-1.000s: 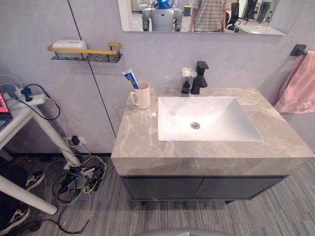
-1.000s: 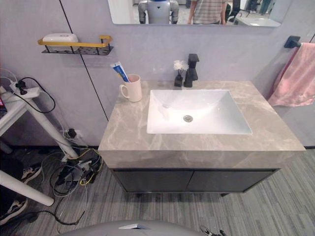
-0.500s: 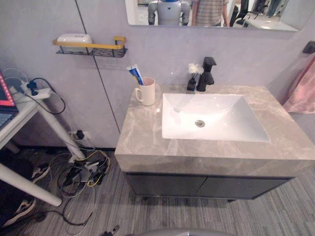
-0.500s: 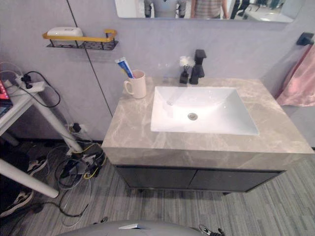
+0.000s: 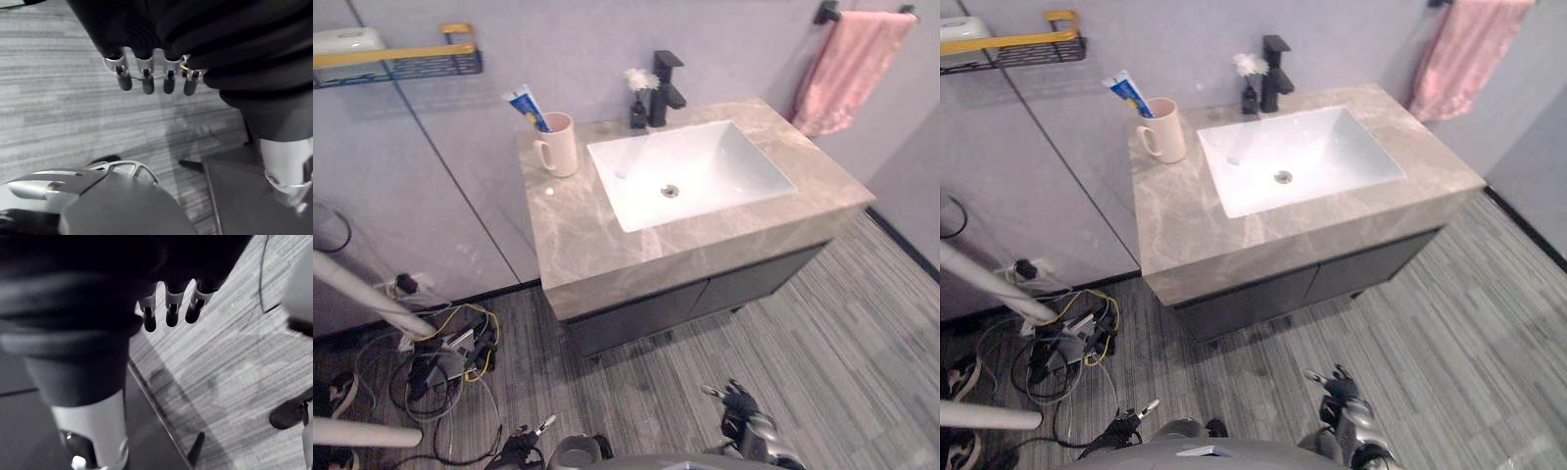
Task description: Organize washtable
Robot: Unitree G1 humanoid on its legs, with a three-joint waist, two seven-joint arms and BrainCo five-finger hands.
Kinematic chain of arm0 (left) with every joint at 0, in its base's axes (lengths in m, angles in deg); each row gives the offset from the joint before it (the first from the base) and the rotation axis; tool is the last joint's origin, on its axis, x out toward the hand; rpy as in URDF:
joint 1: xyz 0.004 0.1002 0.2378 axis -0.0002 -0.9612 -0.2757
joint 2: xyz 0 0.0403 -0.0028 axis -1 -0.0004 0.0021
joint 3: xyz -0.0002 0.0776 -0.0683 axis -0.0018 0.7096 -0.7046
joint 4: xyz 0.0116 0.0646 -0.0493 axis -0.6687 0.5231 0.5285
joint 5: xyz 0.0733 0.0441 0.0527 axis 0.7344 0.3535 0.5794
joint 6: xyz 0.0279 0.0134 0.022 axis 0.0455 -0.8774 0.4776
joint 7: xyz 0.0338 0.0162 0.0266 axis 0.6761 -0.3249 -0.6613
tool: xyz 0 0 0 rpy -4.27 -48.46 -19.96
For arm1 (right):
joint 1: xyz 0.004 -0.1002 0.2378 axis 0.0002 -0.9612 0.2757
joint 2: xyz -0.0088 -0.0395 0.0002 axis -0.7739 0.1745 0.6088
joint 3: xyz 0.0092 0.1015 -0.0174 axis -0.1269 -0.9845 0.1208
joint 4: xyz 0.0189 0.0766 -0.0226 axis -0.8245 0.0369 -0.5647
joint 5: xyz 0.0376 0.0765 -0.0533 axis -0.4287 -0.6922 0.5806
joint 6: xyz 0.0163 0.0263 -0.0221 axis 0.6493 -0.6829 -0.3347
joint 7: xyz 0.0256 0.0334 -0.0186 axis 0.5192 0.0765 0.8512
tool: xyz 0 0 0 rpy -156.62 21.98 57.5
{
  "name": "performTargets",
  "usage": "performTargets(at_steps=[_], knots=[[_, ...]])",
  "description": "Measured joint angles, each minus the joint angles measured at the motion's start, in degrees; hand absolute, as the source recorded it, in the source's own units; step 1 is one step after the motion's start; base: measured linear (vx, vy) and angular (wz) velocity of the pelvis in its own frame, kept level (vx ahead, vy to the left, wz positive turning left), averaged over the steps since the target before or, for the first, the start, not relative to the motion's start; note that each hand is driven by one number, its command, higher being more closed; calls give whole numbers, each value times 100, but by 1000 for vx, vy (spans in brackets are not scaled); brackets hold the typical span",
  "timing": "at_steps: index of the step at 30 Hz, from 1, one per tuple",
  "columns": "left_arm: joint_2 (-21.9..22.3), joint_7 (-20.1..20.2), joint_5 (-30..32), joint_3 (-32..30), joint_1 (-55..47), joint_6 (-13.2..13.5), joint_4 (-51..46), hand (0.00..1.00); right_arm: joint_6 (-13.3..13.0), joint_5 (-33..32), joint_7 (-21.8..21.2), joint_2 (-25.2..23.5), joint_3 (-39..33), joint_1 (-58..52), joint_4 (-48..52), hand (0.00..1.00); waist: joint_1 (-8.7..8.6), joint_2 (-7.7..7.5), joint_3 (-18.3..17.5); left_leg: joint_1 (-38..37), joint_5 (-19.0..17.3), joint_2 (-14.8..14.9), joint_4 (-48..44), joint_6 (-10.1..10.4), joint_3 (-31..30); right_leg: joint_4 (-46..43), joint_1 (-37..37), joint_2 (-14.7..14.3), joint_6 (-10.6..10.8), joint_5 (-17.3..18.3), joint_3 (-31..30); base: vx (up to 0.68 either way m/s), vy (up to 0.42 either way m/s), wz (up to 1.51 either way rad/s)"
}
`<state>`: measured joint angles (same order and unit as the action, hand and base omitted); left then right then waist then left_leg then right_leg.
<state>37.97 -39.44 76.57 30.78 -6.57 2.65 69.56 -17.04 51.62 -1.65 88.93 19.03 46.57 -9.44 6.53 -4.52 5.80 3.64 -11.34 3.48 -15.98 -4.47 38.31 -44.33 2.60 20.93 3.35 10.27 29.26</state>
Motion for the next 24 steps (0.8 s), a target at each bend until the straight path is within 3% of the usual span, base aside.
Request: performTargets(at_steps=[1,2,4,5,7,10,12,13,14,15,16,17,19,21,22,23,24], knots=[[14,-18,-14,-4,28,1,-13,0,0,37,-22,6,86,97,0,0,19,-27,-17,81,-19,33,-76,-30,139,414,140,-79,206,177,-3,23,-79,-142],[61,-35,-73,-3,87,-1,-20,0,-4,36,-63,24,151,312,14,0,65,50,21,265,-53,185,-283,-87,428,1206,282,-261,444,586,2,-129,-55,-127],[85,-49,-171,8,99,-4,-18,0,-33,47,-74,58,408,467,46,0,57,124,18,444,-69,411,-554,-112,762,2164,429,-510,473,896,-25,-206,-80,-107],[88,-73,-181,32,135,-4,-15,0,-44,96,-72,83,534,443,99,0,28,196,26,557,-76,646,-801,-119,854,2852,598,-786,504,940,-27,-189,-115,-51],[208,-142,-217,121,234,9,14,0,-47,206,-59,190,627,167,281,0,27,484,71,574,36,1085,-982,-73,844,3435,777,-1309,339,522,-139,-227,-141,-47],[200,-202,-208,222,194,7,20,0,-62,210,-24,203,664,-477,408,0,-109,593,45,545,354,1518,-973,13,853,3910,871,-1785,77,186,-421,-172,-160,-53],[224,-215,-190,213,90,-13,48,0,-94,213,2,222,520,-758,418,0,-121,655,123,506,558,1643,-984,247,287,3731,699,-1892,-57,155,-924,-95,-250,-126],[241,-215,-125,194,-23,-3,36,0,-117,216,34,241,438,-907,414,0,-131,675,206,496,697,1641,-1040,432,-562,3552,564,-1942,-160,163,-1345,-84,-485,-179],[263,-212,-116,166,-117,-3,43,0,-164,248,48,315,307,-966,442,0,-139,702,303,606,748,1593,-1239,561,-1589,3488,504,-2029,-267,129,-1746,-113,-522,-178],[275,-211,-115,134,-154,-1,52,0,-171,265,36,360,239,-984,425,0,-158,681,319,643,607,1425,-1176,674,-2186,3465,474,-2044,-322,105,-1955,-132,-396,-182],[314,-206,-127,58,-218,10,52,0,-169,266,36,428,76,-980,293,0,-142,680,321,560,282,944,-893,900,-3168,3347,356,-2031,-449,125,-2396,-141,-167,-168],[349,-201,-184,-2,-260,16,85,0,-160,328,35,463,-13,-990,141,0,-154,694,329,556,177,534,-633,919,-3666,3312,274,-2035,-496,98,-2730,-126,-78,-168],[413,-191,-236,-46,-293,41,161,0,-157,450,-13,467,-161,-993,73,0,-133,739,357,582,186,219,-240,924,-3881,3292,204,-2077,-527,79,-3188,-68,100,-144],[533,-155,-309,-303,-377,38,266,0,-147,659,-82,516,-192,-976,13,0,-75,884,388,516,539,88,3,1073,-4095,3332,182,-2268,-535,75,-3849,102,148,-177],[633,-128,-337,-459,-462,35,266,0,-149,709,-85,510,-194,-982,15,0,-76,922,356,425,520,79,-1,1013,-4078,3472,190,-2353,-542,68,-4147,200,152,-166],[659,-114,-336,-610,-494,41,310,0,-150,711,-89,506,-286,-906,23,0,-64,978,275,587,283,123,-202,972,-4105,2875,-20,-2540,-500,169,-4141,330,97,-140],[591,-72,-336,-762,-472,44,249,0,-132,702,-88,361,-458,-926,-3,0,-69,770,327,604,-63,-70,-550,970,-4133,2300,-151,-2541,-539,350,-4203,301,86,-112]])
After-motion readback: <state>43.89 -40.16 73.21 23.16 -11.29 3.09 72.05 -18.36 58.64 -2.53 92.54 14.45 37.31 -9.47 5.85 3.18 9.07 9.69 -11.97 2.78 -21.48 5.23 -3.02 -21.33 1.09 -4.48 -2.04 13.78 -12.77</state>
